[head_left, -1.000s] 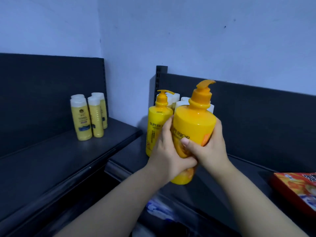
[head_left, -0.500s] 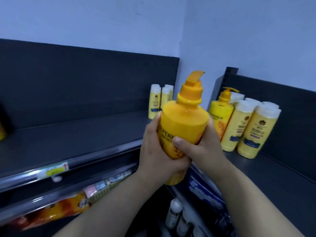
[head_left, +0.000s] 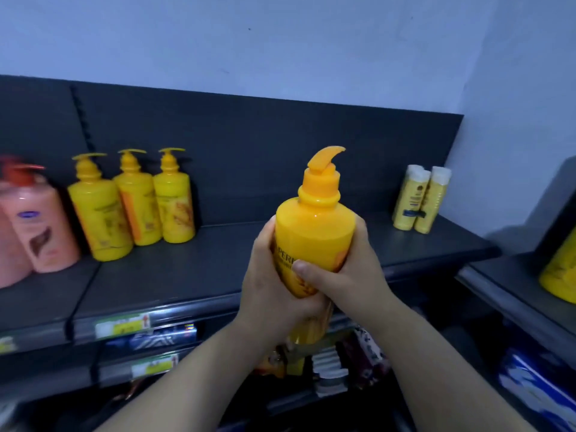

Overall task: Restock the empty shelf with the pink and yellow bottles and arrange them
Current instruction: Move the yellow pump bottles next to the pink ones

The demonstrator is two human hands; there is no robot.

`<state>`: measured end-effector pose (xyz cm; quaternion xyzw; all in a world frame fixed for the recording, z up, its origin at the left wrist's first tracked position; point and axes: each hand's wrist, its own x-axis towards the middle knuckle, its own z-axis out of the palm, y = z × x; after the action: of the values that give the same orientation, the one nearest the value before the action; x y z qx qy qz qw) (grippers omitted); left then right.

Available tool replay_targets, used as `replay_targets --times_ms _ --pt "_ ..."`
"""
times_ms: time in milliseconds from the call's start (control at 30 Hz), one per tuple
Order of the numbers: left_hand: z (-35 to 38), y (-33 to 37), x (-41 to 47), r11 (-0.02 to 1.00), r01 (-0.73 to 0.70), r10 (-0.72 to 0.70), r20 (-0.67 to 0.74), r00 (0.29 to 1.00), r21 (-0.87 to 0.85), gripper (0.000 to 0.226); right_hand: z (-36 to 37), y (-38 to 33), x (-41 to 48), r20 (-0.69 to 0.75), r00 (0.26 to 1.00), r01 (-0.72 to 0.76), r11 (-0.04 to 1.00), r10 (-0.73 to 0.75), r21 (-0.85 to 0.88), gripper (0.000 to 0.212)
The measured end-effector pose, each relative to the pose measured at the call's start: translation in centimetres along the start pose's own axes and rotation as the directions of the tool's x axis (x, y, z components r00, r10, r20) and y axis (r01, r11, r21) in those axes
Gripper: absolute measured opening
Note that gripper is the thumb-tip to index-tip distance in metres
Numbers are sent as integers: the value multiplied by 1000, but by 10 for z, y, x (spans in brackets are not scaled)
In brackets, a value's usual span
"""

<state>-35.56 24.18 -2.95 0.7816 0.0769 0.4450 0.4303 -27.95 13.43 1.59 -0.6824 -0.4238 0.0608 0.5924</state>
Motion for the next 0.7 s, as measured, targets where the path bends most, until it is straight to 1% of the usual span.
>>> replay_targets --times_ms 67,167,300,400,467,600,700 --pt "-48 -27 2 999 6 -4 -34 999 41 104 53 -6 11 54 999 -8 1000 7 19 79" --pt "-100 -57 2 997 37 -33 -53 998 68 106 113 -6 24 84 996 -18 999 15 39 78" --pt "-151 -86 1 989 130 -128 -25 991 67 110 170 -7 39 116 992 -47 999 47 0 89" --pt "-175 -102 2 977 194 -191 -40 981 93 113 199 -4 51 146 987 -68 997 71 -21 94" --pt "-187 -114 4 969 212 -205 -62 977 124 115 216 2 58 160 984 -76 997 76 -10 97" --pt "-197 -132 13 946 280 -271 -78 959 164 112 238 19 73 168 982 -90 995 83 33 91" --pt "-199 -145 29 926 325 -317 -73 946 193 111 247 35 92 143 984 -111 992 102 54 89"
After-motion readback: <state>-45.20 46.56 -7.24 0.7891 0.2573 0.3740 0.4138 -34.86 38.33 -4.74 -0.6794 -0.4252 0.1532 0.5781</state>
